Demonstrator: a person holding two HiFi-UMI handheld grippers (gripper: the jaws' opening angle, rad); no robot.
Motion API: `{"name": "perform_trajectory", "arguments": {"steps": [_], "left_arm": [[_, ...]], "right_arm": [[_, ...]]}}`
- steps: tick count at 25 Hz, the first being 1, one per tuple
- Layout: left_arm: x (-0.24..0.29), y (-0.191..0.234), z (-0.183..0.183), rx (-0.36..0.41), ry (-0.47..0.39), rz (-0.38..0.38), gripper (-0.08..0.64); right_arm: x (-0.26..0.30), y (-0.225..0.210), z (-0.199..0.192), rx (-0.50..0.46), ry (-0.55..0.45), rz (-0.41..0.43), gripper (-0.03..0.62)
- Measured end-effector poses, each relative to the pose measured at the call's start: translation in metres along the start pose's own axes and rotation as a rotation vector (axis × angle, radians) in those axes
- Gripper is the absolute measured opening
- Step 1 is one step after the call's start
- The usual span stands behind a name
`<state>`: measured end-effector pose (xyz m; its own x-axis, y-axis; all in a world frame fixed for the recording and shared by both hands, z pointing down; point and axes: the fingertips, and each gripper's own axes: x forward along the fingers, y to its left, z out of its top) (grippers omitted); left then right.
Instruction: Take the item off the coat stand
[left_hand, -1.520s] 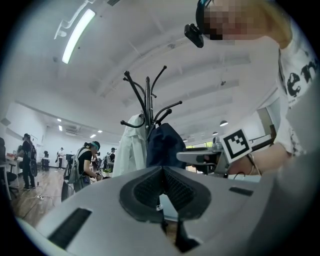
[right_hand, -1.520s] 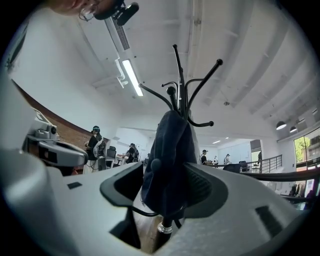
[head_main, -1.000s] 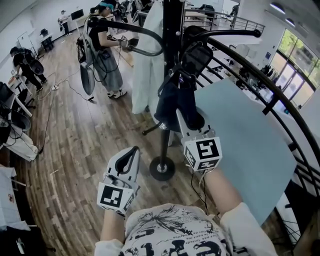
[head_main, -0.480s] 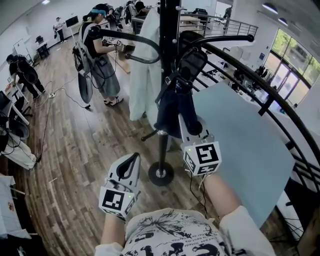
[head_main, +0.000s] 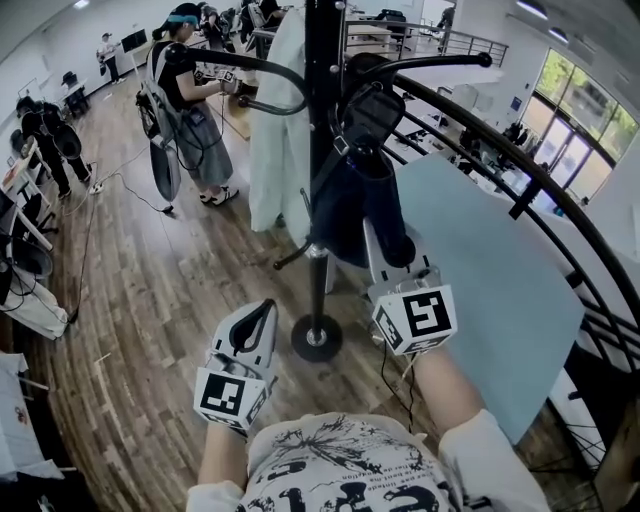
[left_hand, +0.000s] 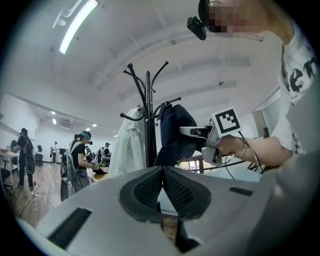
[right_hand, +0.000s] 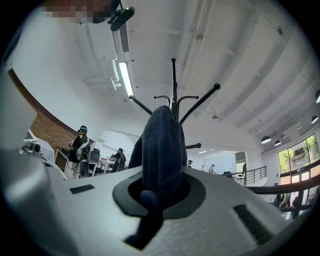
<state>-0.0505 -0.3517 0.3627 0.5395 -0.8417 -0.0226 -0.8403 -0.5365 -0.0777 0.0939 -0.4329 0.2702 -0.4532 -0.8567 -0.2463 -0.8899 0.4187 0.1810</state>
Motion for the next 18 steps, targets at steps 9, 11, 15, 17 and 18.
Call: {"name": "perform_trajectory", "arguments": {"steps": [9,11,15,17,18], "left_arm": [[0.001,-0.015,0.003,-0.005,-0.015,-0.028,0.005],[0.001,-0.019,0.006,-0.003,-0.02,-0.04,0.005],[0.002,-0.029,0.01,0.005,-0.026,-0.053,0.005],[0.002,-0.031,0.01,0.009,-0.027,-0.055,0.005],[0.002,-0.031,0.01,0.009,-0.027,-0.055,0.005]], "right_arm": [[-0.041,0.003,0.014,-0.039,-0.022,0.016,0.002],[-0.051,0.005,0.009,-0.035,-0.006,0.016,0.002],[-0.072,0.008,-0.016,-0.007,0.034,0.022,0.002],[-0.08,0.01,-0.032,0.01,0.061,0.026,0.003],[-0.083,0.011,-0.04,0.016,0.075,0.029,0.002]]}}
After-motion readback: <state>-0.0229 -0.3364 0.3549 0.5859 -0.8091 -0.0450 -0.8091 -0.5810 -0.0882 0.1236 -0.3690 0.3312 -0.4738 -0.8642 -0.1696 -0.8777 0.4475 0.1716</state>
